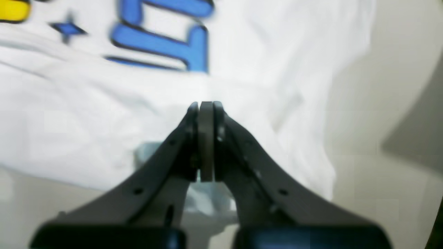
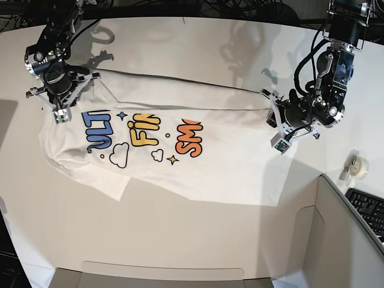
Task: Layout the t-shirt on the table in an organized manner, then fold the t-shirt properly
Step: 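Drag the folded hem edge with both grippers toward the collar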
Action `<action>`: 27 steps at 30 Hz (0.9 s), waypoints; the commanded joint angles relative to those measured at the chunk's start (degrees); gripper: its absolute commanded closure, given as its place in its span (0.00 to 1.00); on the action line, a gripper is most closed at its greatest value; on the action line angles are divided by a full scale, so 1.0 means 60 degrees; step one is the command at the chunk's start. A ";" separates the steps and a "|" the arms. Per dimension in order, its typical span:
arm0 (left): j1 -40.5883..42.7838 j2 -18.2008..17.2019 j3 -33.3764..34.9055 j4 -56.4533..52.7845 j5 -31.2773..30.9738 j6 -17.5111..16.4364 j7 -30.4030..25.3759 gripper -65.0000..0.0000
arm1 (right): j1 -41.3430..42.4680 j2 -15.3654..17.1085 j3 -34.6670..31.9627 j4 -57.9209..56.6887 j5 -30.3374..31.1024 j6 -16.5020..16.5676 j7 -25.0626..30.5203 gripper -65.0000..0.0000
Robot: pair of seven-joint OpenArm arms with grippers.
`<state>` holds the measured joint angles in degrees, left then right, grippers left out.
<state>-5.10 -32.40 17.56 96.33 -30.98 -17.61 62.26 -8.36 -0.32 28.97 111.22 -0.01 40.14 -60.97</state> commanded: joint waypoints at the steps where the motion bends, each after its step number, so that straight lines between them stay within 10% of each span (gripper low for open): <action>1: -0.0153 -0.0116 -0.0106 -0.0004 -0.0030 -0.0003 -0.0186 0.98 | 0.0229 -0.0042 0.0190 0.0020 0.0097 -0.0023 0.0176 1.00; 11: -0.0109 0.0192 -0.0048 -0.2437 -0.0030 -0.0003 -0.1519 0.98 | 0.0199 -0.0072 0.0410 -0.2075 0.0097 -0.0023 0.0821 1.00; 27: 0.2059 -0.0160 -0.0575 -0.0298 -0.0030 -0.0003 -0.0303 0.98 | -0.0738 0.0441 0.0351 -0.2060 0.0141 -0.0023 0.0777 1.00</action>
<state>6.22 -32.67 14.13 94.72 -32.10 -17.54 56.71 -11.44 2.22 30.89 99.44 4.05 39.68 -50.17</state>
